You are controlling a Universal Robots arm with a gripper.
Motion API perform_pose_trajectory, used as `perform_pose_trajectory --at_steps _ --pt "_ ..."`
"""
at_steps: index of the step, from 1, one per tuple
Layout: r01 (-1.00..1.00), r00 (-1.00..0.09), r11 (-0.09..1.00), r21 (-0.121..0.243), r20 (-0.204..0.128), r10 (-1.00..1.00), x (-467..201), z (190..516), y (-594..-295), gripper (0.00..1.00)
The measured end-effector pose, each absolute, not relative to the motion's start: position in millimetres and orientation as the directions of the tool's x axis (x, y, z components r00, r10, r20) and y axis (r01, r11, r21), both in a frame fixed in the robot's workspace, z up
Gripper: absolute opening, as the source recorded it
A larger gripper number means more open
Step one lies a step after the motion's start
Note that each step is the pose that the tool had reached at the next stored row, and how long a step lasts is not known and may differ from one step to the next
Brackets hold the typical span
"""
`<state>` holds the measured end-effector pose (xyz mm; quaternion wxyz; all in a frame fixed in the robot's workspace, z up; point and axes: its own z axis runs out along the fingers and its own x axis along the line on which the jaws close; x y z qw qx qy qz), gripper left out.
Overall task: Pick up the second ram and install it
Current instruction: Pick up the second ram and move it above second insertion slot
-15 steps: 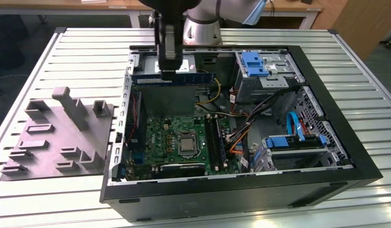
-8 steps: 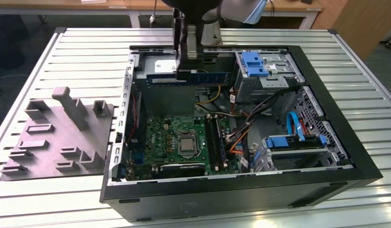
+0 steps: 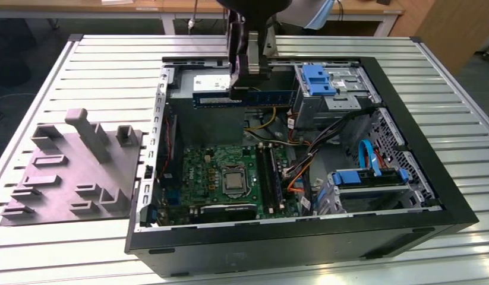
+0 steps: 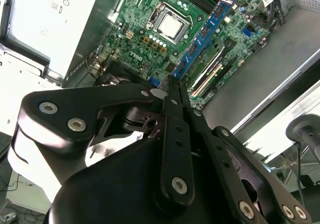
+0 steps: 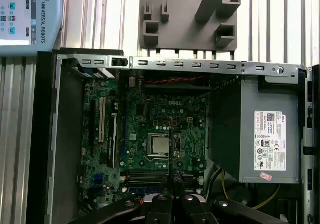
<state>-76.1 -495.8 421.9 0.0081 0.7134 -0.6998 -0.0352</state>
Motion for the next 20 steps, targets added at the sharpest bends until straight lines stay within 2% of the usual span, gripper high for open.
perform_pose_trajectory --at_steps 20 --pt "-0.998 0.018 -0.022 0.06 -0.055 -0.998 -75.7 416.6 -495.8 0.12"
